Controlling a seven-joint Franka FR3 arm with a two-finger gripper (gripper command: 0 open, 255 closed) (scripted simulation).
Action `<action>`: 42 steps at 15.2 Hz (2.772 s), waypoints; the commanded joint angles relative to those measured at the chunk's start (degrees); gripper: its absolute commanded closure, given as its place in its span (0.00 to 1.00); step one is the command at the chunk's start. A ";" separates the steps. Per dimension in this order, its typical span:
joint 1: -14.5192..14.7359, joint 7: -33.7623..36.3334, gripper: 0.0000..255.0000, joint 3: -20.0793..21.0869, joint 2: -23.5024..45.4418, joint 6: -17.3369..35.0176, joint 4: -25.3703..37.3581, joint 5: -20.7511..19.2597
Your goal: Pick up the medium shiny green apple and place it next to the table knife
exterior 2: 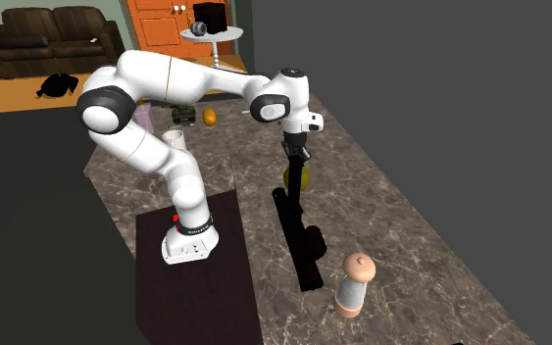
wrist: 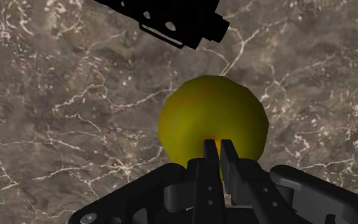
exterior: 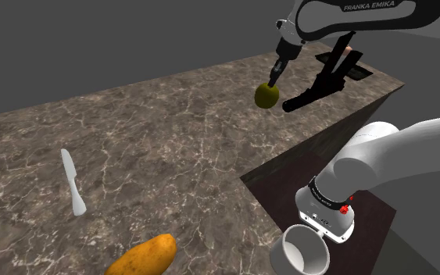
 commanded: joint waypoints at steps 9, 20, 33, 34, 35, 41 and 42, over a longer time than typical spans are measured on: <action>0.07 0.16 1.00 0.27 -0.49 -3.22 2.74 0.12; 0.33 0.51 1.00 0.90 -0.66 -11.73 11.08 0.52; 0.75 0.78 1.00 1.38 1.10 -21.31 22.43 1.03; 0.78 0.80 1.00 1.40 1.32 -22.04 23.37 1.08; 0.81 0.81 1.00 1.43 1.54 -22.77 24.33 1.12; 1.73 3.47 1.00 3.59 3.10 -24.50 27.62 2.21; 2.13 4.76 1.00 4.63 3.48 -23.94 27.46 2.65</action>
